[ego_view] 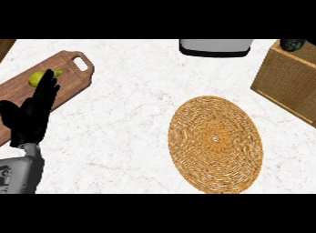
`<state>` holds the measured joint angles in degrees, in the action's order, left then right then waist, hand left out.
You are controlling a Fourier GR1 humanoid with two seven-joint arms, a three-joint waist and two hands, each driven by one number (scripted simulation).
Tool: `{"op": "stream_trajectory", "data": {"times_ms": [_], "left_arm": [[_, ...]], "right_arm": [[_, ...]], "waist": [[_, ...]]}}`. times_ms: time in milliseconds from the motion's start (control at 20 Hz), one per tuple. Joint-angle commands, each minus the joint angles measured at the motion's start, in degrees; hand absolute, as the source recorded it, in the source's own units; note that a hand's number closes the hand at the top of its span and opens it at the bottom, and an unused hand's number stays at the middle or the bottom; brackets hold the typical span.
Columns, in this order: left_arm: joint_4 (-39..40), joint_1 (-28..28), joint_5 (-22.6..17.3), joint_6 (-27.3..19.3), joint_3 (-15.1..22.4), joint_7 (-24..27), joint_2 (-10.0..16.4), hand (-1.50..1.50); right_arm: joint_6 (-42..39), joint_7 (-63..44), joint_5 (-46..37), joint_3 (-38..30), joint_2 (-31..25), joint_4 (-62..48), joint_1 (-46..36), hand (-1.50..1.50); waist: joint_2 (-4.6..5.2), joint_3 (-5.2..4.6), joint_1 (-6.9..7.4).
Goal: Pick the eggplant from the placemat and place it in the basket
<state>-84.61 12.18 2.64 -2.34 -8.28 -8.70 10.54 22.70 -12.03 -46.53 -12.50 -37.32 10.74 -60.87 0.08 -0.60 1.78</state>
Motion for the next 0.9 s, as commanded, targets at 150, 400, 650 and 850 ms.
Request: {"op": "stream_trajectory", "data": {"times_ms": [150,400,650,850], "left_arm": [[-0.63,0.40,0.39,-0.89,0.07,-1.88,-0.28,0.00],[0.98,0.45,0.77,-0.93,-0.59,-0.21,0.26,0.00],[-3.17,-3.04,-0.32,-0.64,-1.40,-1.30,0.43,0.00],[-2.74,-2.08,-0.02,-0.96,-2.11,-2.27,1.33,0.00]], "right_arm": [[3.41,1.85,9.26,-9.01,-2.46,3.40,1.80,-1.50],[0.99,4.00,16.27,-14.77,-5.06,7.25,5.59,-1.50],[-4.99,9.75,23.30,-19.20,-6.99,12.41,15.54,-1.50],[-11.39,12.16,27.66,-20.72,-7.84,19.63,23.66,-1.50]], "waist": [[0.25,0.69,-1.02],[-0.16,0.63,-2.47],[-0.41,0.61,-2.57],[-0.67,0.56,-3.29]]}}
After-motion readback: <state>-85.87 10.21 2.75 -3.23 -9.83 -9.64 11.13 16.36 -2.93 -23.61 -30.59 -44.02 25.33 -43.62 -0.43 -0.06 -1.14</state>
